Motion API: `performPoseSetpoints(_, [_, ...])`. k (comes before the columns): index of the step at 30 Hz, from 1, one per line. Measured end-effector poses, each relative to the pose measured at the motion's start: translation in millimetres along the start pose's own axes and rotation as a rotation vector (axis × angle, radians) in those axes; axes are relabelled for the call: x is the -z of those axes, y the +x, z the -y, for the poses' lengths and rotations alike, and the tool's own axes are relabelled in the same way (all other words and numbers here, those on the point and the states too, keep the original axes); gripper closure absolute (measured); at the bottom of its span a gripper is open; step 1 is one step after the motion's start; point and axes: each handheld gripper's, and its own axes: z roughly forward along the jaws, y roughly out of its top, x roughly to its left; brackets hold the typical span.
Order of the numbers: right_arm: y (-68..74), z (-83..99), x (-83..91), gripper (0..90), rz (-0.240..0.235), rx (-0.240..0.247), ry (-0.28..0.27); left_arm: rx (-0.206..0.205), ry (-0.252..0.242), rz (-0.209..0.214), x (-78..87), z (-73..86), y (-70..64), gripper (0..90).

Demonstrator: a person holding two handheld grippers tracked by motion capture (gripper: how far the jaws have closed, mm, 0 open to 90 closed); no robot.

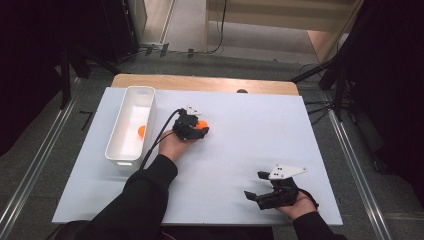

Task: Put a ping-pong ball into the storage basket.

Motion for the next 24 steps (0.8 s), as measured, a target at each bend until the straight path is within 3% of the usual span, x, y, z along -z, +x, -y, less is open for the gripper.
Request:
performPoseSetpoints(6, [0.0, -0.1, -0.3, 11.7, 0.000, 0.001, -0.001, 0.013, -0.012, 0.020, 6.1, -3.5, -2.1, 50.6])
performPoseSetpoints(12, [-0.2, 0.1, 0.1, 11.7, 0.001, -0.001, 0.000, -0.028, 0.000, 0.011, 12.1, -10.6, -6.9, 50.5])
performPoseSetpoints(22, [-0.1, 0.2, -0.2, 11.6, -0.001, 0.002, 0.001, -0.033, -0.005, 0.054, 26.0, -19.8, -13.9, 50.5])
performPoseSetpoints(24, [0.1, 0.1, -0.2, 11.7, -0.001, 0.000, 0.002, -0.029, -0.011, 0.082, 29.5, -21.6, -13.1, 50.5])
